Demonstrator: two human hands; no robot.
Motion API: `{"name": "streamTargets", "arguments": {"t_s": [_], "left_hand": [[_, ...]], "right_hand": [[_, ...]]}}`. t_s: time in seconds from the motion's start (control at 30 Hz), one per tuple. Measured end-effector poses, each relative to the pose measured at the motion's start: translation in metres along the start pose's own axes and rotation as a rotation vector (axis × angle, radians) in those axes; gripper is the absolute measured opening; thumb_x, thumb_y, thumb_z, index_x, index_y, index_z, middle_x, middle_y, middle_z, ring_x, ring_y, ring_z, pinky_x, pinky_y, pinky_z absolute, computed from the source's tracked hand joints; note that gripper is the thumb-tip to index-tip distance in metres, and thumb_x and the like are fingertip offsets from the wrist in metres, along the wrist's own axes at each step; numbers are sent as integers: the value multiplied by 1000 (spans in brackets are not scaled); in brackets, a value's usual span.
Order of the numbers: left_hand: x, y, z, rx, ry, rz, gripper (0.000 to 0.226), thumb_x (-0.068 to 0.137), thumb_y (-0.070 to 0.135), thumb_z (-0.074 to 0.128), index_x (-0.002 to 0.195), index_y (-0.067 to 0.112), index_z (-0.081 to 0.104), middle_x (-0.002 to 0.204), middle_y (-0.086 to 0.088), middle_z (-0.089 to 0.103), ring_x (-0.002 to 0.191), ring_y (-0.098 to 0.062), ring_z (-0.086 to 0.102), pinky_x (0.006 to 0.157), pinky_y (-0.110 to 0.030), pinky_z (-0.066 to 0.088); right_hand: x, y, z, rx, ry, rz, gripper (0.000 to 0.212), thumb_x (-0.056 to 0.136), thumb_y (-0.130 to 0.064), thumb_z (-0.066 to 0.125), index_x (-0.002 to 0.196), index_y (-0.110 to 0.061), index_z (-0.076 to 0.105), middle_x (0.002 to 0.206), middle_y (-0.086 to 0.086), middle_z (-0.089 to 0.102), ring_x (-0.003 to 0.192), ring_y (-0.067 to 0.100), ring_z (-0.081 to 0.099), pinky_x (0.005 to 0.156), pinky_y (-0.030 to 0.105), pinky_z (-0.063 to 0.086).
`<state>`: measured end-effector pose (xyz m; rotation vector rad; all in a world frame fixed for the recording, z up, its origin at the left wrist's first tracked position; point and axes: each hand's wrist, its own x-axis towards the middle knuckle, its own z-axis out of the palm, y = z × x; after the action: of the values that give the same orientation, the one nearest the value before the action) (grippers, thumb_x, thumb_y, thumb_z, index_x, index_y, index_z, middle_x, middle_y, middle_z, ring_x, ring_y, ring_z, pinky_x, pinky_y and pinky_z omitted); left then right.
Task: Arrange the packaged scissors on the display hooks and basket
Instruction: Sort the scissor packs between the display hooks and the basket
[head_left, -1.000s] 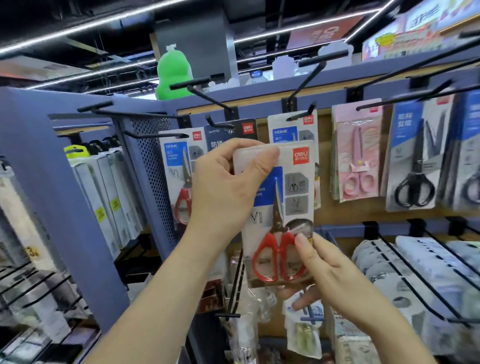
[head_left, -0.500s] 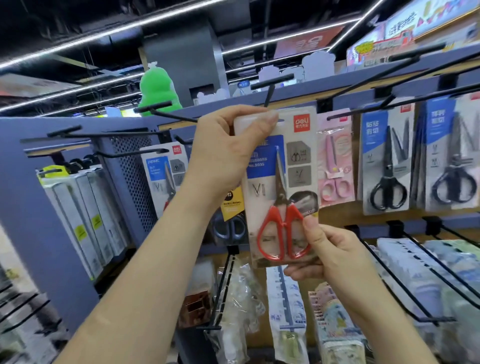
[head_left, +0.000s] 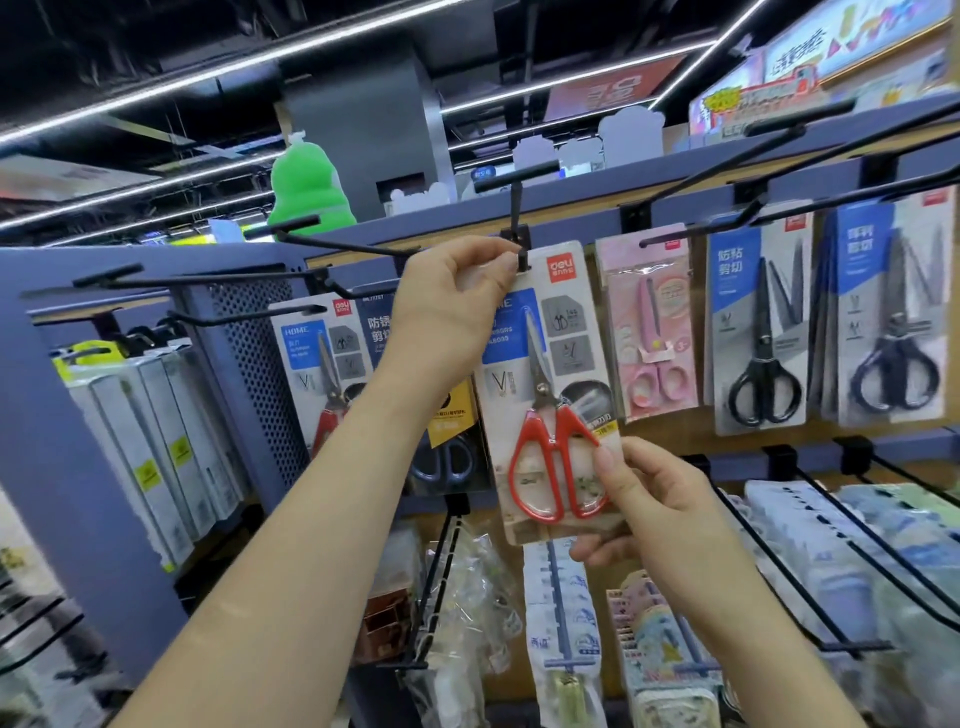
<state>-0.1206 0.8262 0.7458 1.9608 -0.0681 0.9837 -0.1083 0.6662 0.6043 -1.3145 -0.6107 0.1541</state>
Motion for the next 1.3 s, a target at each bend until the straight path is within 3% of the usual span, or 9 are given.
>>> {"name": "streamTargets", "arguments": {"t_s": [0.07,0.27,0.43,0.67,0.83,0.93,1.07,1.13,1.3], "left_hand": [[4,-2,8,131,28,15,13,100,24,55,106,26,66,102,13,63,95,-4,64,68,-16,56],[-4,-36,13,420,36,18,66,91,8,58,141,44,35,127,4,46,103,-14,60,87,-42,56],[-41,-52,2,439,58,11,49,91,1,51,129,31,55,124,10,52,97,4,57,82,-14,46],[-86,-73,0,478,27,5,35,90,1,57,103,30,70,103,19,62,95,8,56,77,-4,40],[-127,-71,2,359,12,-4,31,92,2,58,102,28,72,98,24,65,96,10,58,79,-2,41],[-155,-68,4,256,-31,21,31,93,5,58,99,33,71,89,25,68,89,6,63,74,-8,47],[-191,-72,12,144,-172,84,35,94,13,61,93,47,64,87,22,67,70,-5,64,57,-21,48],[-209,-76,18,96,-243,126,17,91,24,62,93,38,71,85,26,68,72,7,62,60,-10,46],[-259,-89,44,-7,-522,197,11,84,25,64,91,26,73,90,16,68,81,7,61,71,-10,47]], "right_hand": [[8,3,-1,-90,45,-29,18,98,-26,55,97,-13,66,80,14,73,58,33,69,53,37,57],[48,15,0,-272,202,-74,21,99,-30,56,91,-12,63,76,11,72,51,25,70,52,39,60],[92,32,1,-612,238,-69,32,99,-45,48,83,-21,61,75,0,70,57,19,70,63,42,59],[108,24,-3,-1003,174,40,55,98,-60,33,86,-15,60,89,9,67,83,32,61,71,38,50],[65,15,-13,-1110,184,46,41,97,-48,49,119,-14,58,111,11,67,102,35,61,75,37,45],[23,10,-25,-929,248,-36,37,97,-33,54,132,-22,57,98,-2,70,89,21,65,74,36,51],[-43,4,-42,-865,250,-32,18,96,-26,58,111,-27,68,80,-12,69,73,10,66,69,39,56],[-79,3,-52,-873,271,11,14,95,-25,59,103,-30,69,78,-9,71,71,13,68,69,42,57],[-175,7,-75,-1128,254,252,13,96,-30,56,101,-33,69,73,-23,64,67,-4,62,58,15,45]]}}
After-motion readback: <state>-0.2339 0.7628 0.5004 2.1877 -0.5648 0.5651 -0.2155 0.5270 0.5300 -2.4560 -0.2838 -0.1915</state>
